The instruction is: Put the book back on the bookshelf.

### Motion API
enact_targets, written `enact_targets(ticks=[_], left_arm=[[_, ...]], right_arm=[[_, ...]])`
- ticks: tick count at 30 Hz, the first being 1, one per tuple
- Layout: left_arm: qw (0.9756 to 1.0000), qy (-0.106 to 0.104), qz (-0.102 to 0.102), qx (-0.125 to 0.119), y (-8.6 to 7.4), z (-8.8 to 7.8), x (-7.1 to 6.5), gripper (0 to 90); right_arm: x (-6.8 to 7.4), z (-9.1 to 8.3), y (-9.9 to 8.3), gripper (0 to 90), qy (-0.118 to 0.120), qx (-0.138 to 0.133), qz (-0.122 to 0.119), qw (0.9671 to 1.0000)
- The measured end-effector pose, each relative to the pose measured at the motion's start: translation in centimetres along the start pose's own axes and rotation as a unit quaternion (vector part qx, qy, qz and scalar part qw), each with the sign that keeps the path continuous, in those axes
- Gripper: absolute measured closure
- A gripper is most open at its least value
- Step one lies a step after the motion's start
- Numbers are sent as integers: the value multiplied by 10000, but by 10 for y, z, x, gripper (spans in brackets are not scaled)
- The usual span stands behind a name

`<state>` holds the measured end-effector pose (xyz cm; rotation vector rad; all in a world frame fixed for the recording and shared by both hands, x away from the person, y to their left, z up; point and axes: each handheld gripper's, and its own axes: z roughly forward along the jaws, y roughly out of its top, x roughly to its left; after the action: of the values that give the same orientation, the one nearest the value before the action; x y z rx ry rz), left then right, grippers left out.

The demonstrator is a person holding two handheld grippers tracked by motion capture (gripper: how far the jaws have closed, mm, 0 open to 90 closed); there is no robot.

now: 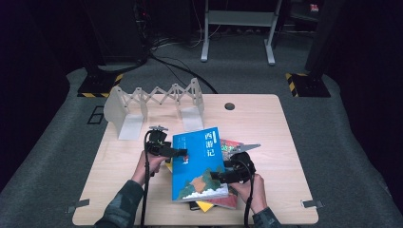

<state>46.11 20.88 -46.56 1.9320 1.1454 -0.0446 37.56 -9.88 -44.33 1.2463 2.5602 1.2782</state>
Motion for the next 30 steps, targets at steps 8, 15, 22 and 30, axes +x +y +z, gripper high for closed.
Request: enact_targets(ticks=[8, 15, 22, 30], left_arm=[[9993, -278, -245, -40, -1, 6, 9, 0], [9971, -533, -546, -51, -3, 9, 15, 0], [9956, -596, -718, -58, -2, 11, 18, 0], [9972, -494, -566, -54, 2, 1, 14, 44]], right_arm=[[-2, 1, 0, 227, 87, -2, 53, 9999], [-3, 1, 0, 226, 120, -6, 33, 9999], [-3, 5, 2, 227, 150, -33, 19, 9999], [-2, 9, 5, 228, 177, -30, 23, 9998]])
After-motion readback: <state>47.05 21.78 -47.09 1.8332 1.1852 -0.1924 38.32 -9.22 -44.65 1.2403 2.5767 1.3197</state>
